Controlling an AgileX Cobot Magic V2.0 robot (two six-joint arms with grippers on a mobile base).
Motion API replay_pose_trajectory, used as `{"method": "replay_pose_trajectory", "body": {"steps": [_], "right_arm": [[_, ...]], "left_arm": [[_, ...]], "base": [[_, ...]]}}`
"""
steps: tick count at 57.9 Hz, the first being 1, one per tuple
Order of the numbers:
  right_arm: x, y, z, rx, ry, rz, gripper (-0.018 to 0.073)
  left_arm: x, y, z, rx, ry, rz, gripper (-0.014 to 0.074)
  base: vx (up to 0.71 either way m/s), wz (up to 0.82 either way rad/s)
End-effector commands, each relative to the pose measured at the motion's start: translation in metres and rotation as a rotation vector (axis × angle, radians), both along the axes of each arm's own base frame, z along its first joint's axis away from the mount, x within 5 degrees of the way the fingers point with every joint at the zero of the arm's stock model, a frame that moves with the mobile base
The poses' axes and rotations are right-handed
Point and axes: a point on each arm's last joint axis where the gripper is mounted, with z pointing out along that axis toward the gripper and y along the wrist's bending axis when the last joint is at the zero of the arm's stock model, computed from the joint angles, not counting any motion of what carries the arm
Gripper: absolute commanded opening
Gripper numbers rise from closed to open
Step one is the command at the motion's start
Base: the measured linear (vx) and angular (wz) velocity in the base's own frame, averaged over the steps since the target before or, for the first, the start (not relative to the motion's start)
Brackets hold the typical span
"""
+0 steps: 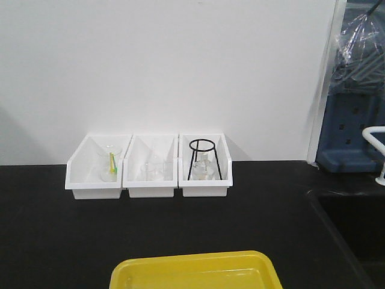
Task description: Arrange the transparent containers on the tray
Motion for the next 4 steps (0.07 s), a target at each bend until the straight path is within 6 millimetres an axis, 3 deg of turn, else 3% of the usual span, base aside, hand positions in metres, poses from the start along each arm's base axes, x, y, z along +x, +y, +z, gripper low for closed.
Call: {"method": "replay_pose_trajectory", "body": {"steps": [1, 4], "right_arm": [[0.0002, -0.0006, 0.005, -0.004, -0.084, -0.007, -0.0011], [0.0002, -0.0006, 0.005, -0.004, -0.084, -0.007, -0.0011]], "left_arm": [[0.0005, 0.0004, -0.0047, -0.024, -0.062, 0.007, -0.0006], [0.0005, 0.0004, -0.0047, -0.024, -0.062, 0.007, -0.0006]], "base": [[0.0, 0.0], [0.0, 0.0]]}}
